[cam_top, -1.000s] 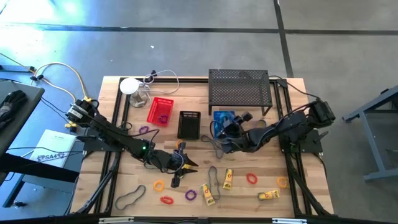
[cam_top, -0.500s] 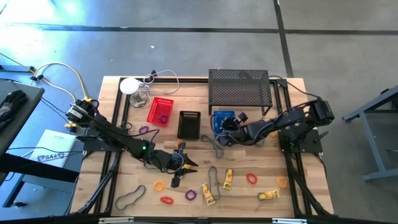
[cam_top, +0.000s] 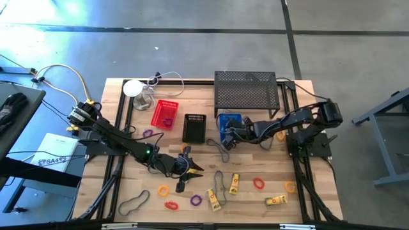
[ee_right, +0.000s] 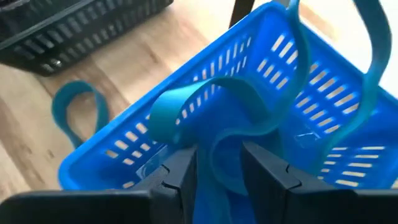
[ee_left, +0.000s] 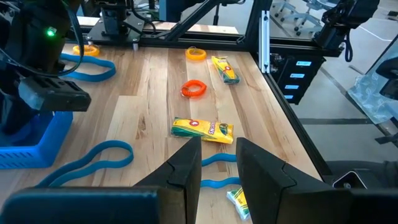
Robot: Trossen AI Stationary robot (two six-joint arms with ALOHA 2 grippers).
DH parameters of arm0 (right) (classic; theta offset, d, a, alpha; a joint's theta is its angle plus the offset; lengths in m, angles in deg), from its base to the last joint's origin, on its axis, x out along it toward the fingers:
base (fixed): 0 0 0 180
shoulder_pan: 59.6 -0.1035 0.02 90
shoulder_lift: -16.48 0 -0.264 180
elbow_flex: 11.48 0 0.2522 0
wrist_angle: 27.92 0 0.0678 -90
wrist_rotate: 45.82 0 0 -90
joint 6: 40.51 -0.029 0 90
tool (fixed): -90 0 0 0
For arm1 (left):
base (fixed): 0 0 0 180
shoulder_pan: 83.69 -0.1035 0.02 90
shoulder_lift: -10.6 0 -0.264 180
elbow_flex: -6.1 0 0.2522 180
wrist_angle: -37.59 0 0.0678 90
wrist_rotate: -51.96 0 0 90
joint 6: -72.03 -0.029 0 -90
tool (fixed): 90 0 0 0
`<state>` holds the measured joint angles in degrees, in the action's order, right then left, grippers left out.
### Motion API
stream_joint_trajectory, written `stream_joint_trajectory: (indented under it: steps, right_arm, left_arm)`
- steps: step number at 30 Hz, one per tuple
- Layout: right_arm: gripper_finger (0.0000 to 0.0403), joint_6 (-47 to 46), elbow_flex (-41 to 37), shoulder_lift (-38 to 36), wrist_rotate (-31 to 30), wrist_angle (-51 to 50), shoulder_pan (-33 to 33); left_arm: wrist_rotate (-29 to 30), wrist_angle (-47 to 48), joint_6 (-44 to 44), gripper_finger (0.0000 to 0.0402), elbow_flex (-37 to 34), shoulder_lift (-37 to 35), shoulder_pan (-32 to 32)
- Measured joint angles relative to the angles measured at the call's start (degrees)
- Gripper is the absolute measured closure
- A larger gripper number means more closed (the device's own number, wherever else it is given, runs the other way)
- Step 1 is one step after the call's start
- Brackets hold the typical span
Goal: Pick & Place Office Desk Supplies
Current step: Put the right orange wrist coil keychain into the orange bin
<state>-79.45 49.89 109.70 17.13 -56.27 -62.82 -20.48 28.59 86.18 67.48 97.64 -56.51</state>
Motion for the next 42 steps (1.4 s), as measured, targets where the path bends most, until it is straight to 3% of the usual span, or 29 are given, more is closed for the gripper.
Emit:
stream_joint_trajectory:
  steps: [5, 12, 24, 42]
  right_arm:
    - [0.0294, 0.0, 0.0, -3.3, -0.3, -0.7, -0.6]
    - [0.0294, -1.0, 0.1, -8.3, -5.2, -1.1, -0.7]
    - [0.0294, -10.6, 0.0, -8.9, -6.9, -7.2, 1.5]
    - [0.0294, -9.0, 0.0, -8.5, -6.8, -9.8, 6.0]
  left_arm:
    - [0.2, 0.0, 0.0, 0.0305, 0.0, 0.0, 0.0]
    - [0.2, 0.0, 0.0, 0.0305, 0.0, 0.0, 0.0]
    - [0.1, 0.0, 0.0, 0.0305, 0.0, 0.0, 0.0]
    - [-0.1, 0.0, 0.0, 0.0305, 0.0, 0.0, 0.0]
